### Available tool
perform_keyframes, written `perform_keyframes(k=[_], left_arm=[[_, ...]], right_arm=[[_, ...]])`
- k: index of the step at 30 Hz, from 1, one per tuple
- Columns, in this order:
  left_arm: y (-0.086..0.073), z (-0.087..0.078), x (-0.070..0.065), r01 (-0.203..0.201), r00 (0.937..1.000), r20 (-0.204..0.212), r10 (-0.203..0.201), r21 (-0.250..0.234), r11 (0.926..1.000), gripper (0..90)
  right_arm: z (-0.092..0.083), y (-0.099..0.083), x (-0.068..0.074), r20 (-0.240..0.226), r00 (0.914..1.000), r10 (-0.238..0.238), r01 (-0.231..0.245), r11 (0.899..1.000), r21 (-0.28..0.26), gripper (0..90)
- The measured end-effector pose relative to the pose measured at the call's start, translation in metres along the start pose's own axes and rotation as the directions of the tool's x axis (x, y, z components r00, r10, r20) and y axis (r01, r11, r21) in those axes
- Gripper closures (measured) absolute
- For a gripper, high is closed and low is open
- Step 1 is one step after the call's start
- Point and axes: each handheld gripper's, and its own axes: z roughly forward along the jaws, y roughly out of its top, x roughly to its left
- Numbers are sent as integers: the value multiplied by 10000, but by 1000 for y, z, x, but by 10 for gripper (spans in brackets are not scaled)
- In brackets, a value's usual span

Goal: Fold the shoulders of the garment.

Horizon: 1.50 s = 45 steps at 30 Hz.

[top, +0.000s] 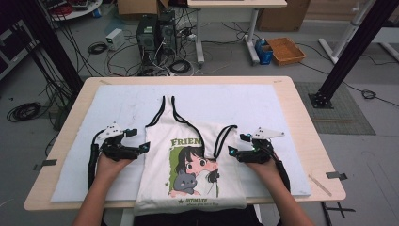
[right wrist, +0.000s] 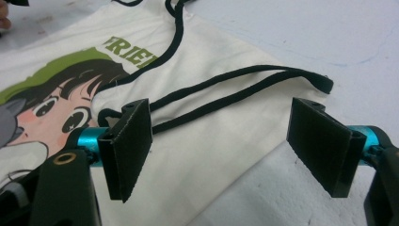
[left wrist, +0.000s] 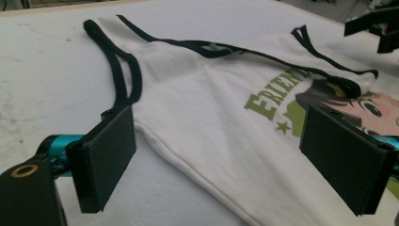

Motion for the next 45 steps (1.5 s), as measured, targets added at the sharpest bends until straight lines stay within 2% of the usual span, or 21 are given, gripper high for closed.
perform_keyframes(k=[2,7,8,12,13,18,23,24,26,28,31,32,33,34,37,40,43,44,45], left_arm=[[7,2,3,7,10000,-3,-7,-96,10000,114],[20,12,9,-157,9999,-47,157,85,9998,115],[26,20,13,-81,9999,-95,84,290,9995,115],[37,35,21,61,9996,-270,-45,606,9981,115],[37,35,21,61,9996,-270,-45,606,9981,115],[58,57,35,207,9983,-555,-159,862,9961,116],[74,83,42,119,9967,-807,-16,1271,9918,118],[77,89,43,197,9968,-801,-85,1402,9899,117],[82,100,47,38,9960,-884,111,1665,9860,118],[86,110,50,64,9958,-906,110,1894,9819,118],[88,120,55,123,9947,-1028,90,2043,9788,118],[88,129,60,189,9938,-1108,63,2253,9741,118],[88,132,63,231,9921,-1257,57,2266,9737,118],[87,136,67,292,9909,-1349,37,2409,9701,118],[87,148,79,524,9859,-1671,-36,2884,9561,118],[87,157,88,854,9812,-1906,-308,2857,9545,119],[80,169,91,1036,9792,-1985,-427,3080,9457,126],[77,173,90,982,9800,-1960,-352,3220,9416,139],[77,175,87,730,9768,-2139,3,3351,9394,154]], right_arm=[[0,0,0,4,10000,43,-43,10000,27,227],[0,0,1,-18,10000,-69,69,10000,11,225],[0,0,1,-10,10000,-43,43,10000,2,224],[0,-1,0,-51,10000,36,-36,10000,20,223],[0,-1,0,-58,10000,-7,7,10000,3,223],[0,-1,0,-79,10000,-31,31,10000,7,222],[0,-1,0,-81,10000,-8,8,10000,-3,221],[0,-1,0,-100,9999,-24,24,10000,-25,221],[-1,-1,-1,-116,9999,18,-19,10000,-76,221],[-1,-1,-1,-131,9999,105,-106,9999,-93,221],[-1,-1,-2,-145,9997,183,-185,9998,-107,221],[-1,-1,-2,-156,9998,135,-137,9998,-126,221],[-1,-1,-2,-151,9998,137,-138,9998,-110,221],[-1,-1,-2,-139,9998,112,-113,9999,-94,221],[-1,-1,-2,-174,9997,144,-145,9999,-50,221],[0,-1,-3,-264,9994,238,-240,9997,-56,221],[0,-1,-3,-317,9992,261,-263,9996,-43,221],[0,-1,-4,-336,9991,265,-267,9996,-40,221],[0,-1,-4,-346,9990,265,-267,9996,-45,221]])
